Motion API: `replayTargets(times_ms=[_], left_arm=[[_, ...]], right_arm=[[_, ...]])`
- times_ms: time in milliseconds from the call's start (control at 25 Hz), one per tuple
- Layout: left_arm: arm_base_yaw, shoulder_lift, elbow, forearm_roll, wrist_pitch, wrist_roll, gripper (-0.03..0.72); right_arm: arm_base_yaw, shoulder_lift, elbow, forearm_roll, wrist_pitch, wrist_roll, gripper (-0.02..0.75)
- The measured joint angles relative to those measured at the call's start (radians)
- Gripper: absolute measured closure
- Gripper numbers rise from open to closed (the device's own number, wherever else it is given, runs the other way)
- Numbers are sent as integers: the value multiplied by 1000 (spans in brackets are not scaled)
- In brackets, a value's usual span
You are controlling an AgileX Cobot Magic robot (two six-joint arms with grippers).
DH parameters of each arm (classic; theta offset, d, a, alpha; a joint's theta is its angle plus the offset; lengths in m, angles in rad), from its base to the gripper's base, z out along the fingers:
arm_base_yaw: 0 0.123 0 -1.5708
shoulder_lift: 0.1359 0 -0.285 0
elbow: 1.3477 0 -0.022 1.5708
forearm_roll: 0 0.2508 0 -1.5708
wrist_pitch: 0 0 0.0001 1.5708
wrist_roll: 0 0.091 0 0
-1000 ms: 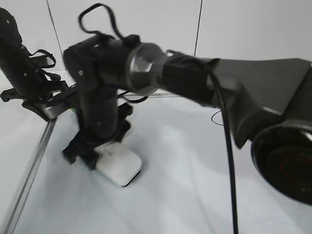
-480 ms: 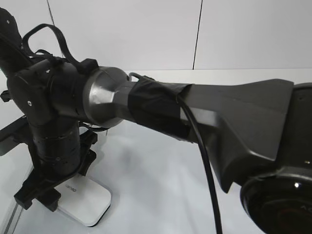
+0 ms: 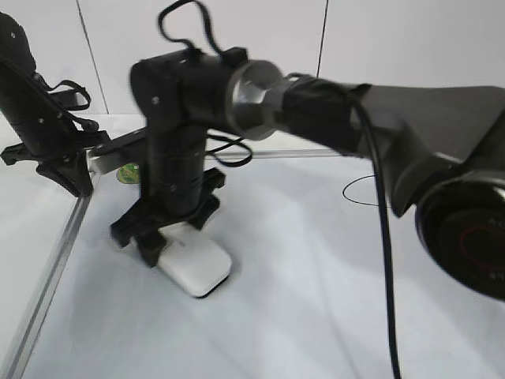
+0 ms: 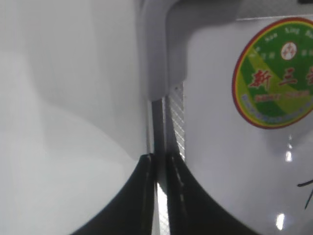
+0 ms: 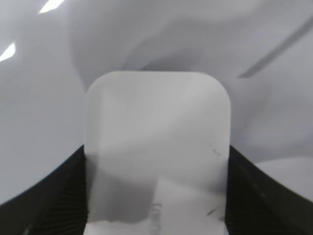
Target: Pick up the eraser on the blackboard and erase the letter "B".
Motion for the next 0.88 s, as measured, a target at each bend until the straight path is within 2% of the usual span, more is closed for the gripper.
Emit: replayTargets(times_ms=[160, 400, 640, 880], left_arm=[[0, 0, 0, 0, 0, 0, 660], [0, 0, 0, 0, 0, 0, 659], [0, 0, 0, 0, 1, 0, 659], [0, 0, 0, 0, 7, 0, 659]], right_arm=[[-52, -10, 4, -11, 0, 4, 176], [-52, -54, 23, -1, 9, 6, 176], [-52, -208, 26, 15, 13, 6, 176], [-58, -353, 202, -44, 13, 31, 176]])
